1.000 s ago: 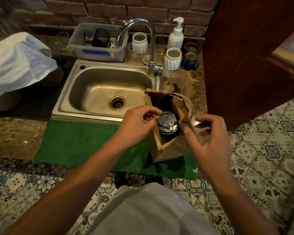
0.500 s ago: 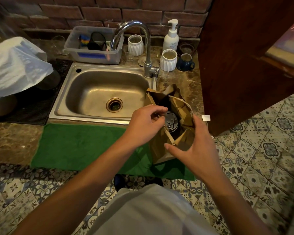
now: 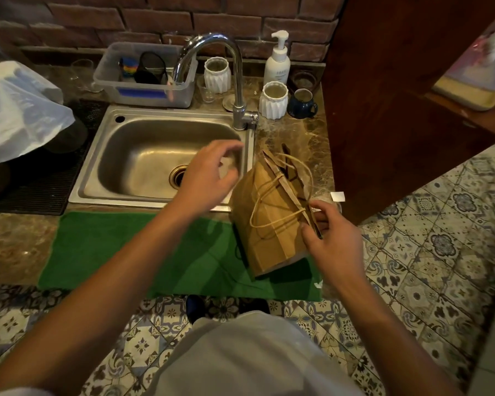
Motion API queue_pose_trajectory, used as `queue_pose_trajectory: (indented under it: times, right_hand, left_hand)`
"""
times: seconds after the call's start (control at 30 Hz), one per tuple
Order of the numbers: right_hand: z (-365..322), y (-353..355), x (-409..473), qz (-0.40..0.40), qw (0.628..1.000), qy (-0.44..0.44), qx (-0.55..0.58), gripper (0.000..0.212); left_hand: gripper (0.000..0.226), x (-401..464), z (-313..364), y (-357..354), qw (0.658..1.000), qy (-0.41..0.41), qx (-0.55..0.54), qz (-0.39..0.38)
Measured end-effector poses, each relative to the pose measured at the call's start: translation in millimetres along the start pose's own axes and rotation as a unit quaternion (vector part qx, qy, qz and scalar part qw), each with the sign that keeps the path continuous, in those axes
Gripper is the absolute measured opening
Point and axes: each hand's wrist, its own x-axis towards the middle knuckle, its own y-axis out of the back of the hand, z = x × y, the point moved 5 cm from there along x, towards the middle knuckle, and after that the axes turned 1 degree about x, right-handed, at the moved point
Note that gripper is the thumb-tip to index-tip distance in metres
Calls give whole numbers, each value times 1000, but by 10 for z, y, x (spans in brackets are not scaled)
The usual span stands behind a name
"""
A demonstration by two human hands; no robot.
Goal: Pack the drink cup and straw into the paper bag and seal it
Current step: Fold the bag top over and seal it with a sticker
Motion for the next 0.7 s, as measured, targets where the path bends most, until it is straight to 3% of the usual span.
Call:
queue_pose_trajectory:
  times: [0.1, 0.2, 0.27, 0.43, 0.57, 0.7]
  right_hand:
    - [-11, 37, 13, -4, 999, 10, 39, 42]
    - [16, 82, 14, -21, 998, 25, 59, 40]
    - [61, 110, 19, -34, 997, 25, 68, 38]
    - [150, 168, 59, -35, 990, 0, 135, 44]
    - [202, 129, 166, -21, 988, -12, 151, 31]
    - [172, 107, 261, -9, 993, 7, 120, 30]
  left_hand:
    - [91, 212, -157, -190, 989, -7, 36, -140]
    - [103, 352, -152, -362, 977, -42, 16, -207]
    - [91, 389, -118, -446, 970, -58, -10, -235]
    - [34, 275, -54, -530, 956, -72, -81, -273]
    - [19, 151, -136, -486, 972, -52, -79, -215]
    - [19, 25, -156, -454, 982, -61, -64, -166]
